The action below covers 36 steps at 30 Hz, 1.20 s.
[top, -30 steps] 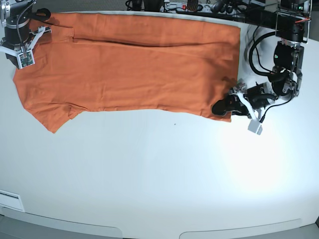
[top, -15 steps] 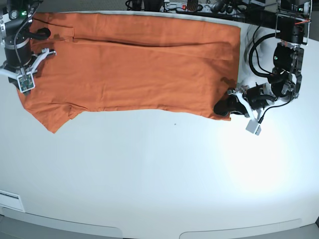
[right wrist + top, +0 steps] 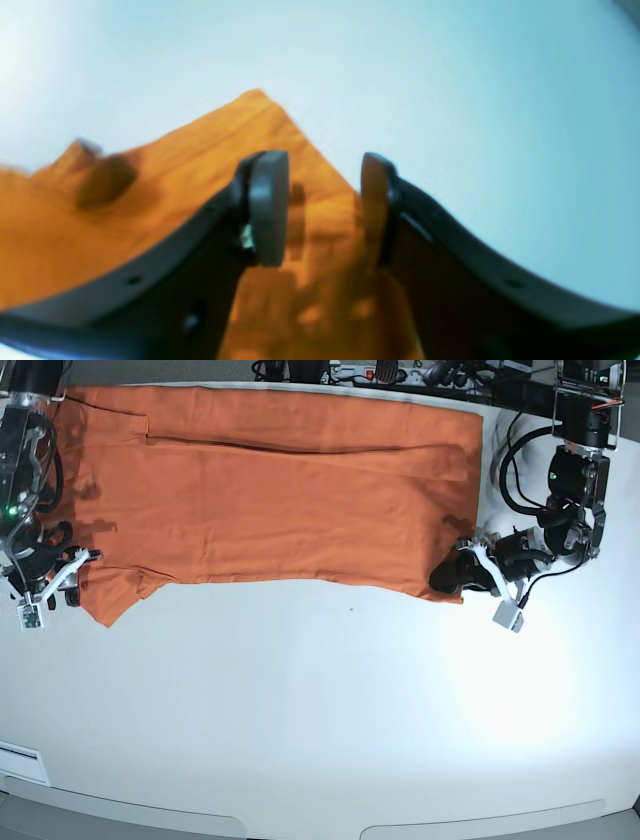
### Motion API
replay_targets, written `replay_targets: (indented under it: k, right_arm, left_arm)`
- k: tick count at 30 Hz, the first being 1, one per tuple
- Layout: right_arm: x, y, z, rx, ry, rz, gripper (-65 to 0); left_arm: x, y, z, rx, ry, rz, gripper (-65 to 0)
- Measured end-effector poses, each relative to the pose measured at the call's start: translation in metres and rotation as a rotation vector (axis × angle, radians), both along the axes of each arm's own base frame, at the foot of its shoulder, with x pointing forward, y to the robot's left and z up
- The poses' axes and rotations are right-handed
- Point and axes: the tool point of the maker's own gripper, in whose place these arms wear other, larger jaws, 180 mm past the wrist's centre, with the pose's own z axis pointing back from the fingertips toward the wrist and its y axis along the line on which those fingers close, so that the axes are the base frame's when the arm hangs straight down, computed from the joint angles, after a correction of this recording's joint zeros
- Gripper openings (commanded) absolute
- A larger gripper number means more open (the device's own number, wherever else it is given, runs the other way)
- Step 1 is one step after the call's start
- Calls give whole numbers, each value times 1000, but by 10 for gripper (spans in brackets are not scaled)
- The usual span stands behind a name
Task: Fold the T-shirt properly
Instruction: 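Grasp the opposite shirt edge with both grippers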
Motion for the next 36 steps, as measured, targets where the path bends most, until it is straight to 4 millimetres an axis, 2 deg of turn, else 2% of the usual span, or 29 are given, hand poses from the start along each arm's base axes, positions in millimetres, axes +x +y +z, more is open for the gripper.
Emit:
replay_targets:
  k: [5,10,14,18,21,29,31,35,36]
  right_arm:
    - [37,-8,-11,221,37,-25,-371]
    - [56,-19,-29,416,115,-67,-371]
    - [51,-16,-51,561,208,-73,-371]
    - [44,-6,-54,671,248,-22,-371]
    - [32,1,-62,677,280,22,-371]
    - [23,31,-77,632,356,149,-374]
    - [24,36,-78,621,367,166,-426]
    - [29,37,-77,618,348,164,-650]
    - [30,37,-76,616,348,164,-650]
  left_arm:
    - [0,0,0,3,-2,0,-650]
    - [0,0,0,4,-3,0,-650]
    - [0,0,0,3,-3,0,-650]
    - [0,0,0,3,-3,0,-650]
    - [0,0,0,3,-3,0,-650]
    - [0,0,0,3,-3,0,-650]
    - [0,0,0,4,-3,0,-650]
    - [0,0,0,4,-3,1,-650]
    - [1,0,0,3,-6,2,-650]
